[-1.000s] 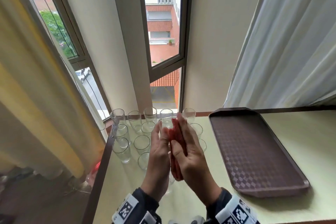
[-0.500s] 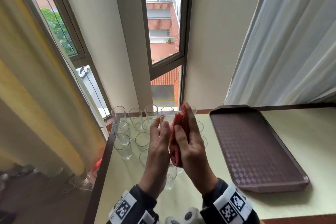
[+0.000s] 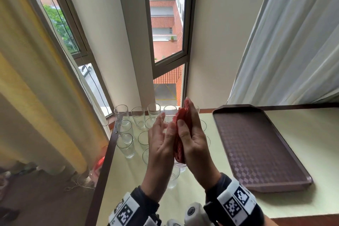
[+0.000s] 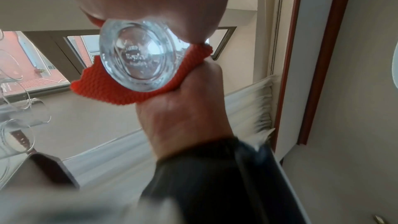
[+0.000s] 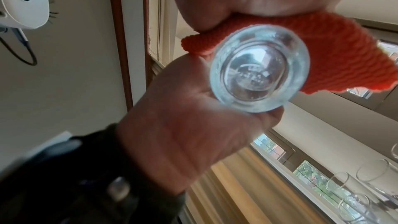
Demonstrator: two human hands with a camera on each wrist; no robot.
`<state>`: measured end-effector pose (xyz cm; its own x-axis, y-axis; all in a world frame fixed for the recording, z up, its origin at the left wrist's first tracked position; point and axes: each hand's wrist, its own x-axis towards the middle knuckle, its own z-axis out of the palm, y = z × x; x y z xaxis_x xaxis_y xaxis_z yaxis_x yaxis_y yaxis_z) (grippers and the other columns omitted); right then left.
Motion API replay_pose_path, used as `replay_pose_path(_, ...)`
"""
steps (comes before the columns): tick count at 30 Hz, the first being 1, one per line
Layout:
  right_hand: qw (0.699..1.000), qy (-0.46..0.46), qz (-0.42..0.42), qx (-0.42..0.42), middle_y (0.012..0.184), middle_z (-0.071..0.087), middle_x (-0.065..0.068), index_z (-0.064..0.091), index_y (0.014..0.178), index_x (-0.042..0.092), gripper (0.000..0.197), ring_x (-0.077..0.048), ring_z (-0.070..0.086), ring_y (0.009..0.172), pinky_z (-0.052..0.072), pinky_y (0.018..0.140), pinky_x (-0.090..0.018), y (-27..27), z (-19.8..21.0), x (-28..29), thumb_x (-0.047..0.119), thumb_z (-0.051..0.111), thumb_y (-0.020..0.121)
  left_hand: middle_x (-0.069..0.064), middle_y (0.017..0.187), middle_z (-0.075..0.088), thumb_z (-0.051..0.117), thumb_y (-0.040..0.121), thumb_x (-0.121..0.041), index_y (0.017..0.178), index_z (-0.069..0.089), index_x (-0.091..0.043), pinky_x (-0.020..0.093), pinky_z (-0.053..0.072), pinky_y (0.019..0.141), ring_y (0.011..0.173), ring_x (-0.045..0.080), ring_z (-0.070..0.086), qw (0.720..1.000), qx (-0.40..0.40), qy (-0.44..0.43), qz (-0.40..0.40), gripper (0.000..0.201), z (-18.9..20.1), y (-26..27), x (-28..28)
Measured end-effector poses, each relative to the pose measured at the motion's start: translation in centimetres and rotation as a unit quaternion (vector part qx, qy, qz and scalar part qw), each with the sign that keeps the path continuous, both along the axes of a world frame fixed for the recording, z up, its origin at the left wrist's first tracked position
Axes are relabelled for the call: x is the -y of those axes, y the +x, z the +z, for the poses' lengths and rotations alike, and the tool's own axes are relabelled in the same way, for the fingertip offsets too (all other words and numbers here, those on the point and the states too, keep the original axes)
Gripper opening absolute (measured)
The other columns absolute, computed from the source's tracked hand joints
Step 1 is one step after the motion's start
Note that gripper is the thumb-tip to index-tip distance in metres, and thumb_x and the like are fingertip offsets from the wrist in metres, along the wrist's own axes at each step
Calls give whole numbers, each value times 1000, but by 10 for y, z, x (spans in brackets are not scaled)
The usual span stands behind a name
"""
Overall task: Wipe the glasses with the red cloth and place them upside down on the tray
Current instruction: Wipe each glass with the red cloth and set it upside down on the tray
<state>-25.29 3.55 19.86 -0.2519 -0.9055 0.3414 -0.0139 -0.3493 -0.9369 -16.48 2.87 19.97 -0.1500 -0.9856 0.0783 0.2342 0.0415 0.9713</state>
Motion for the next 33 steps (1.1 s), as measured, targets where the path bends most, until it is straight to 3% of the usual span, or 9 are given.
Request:
replay_pose_path(5,998,-10,2,-58,135,44,23,24,152,34,64,9,47,125,38,102,-13,8,-6,-6,28,48,93,-11,108,72,45,91,-44,127,48,-40,19,56,80,103,7,71,999,-40,-16,4,37,6,7,5)
replay_pose_path(9,1000,8,7,11,144,50,12,34,150,33,64,-7,48,134,41,113,-42,4,3,6,45,52,89,-4,124,62,49,96,-54,127,44,-49,29,57,89,113,11,66,1000,-8,-22,10,32,6,3,-1)
replay_pose_path(12,999,20,-5,34,142,54,2,38,148,32,67,-18,52,132,42,110,-52,3,3,11,52,53,86,-20,137,43,51,81,-72,124,41,-66,45,45,110,136,12,45,997,50,-44,28,45,1,5,2)
replay_pose_path(16,1000,-1,-11,-25,148,43,11,31,151,35,65,-7,43,138,38,114,-35,6,-3,2,46,47,89,-5,142,51,53,85,-67,137,46,-46,45,46,110,132,15,53,1000,9,-15,4,56,1,8,10)
replay_pose_path(20,997,-27,-20,-68,144,43,13,29,152,29,67,0,43,135,36,108,-17,7,-2,0,41,46,89,-17,120,66,43,95,-52,129,46,-47,40,50,105,114,4,64,999,-6,-19,25,35,8,7,9)
replay_pose_path(25,999,-18,-27,-39,147,49,2,37,147,40,57,-18,47,136,41,111,-48,2,8,11,48,46,92,-7,147,48,49,87,-71,136,39,-61,50,45,109,135,18,51,998,27,-41,29,51,2,1,0)
replay_pose_path(28,996,-46,-42,-65,146,48,6,35,148,35,55,-9,46,135,41,111,-33,3,11,7,43,44,94,-13,149,41,51,76,-85,137,38,-62,52,39,113,142,21,41,998,42,-44,28,67,3,4,3)
replay_pose_path(31,990,-65,-48,-114,146,45,0,32,151,21,60,3,45,132,37,102,-10,6,6,-2,34,44,94,-1,145,52,50,90,-68,142,42,-41,43,45,110,131,16,55,1000,-14,-26,4,59,6,7,8)
replay_pose_path(33,989,-66,-43,-122,147,44,-1,31,151,23,61,2,44,133,37,103,-10,7,5,-2,33,44,93,0,137,59,45,94,-59,137,43,-40,39,49,107,122,11,62,999,-13,-33,14,47,10,8,7)
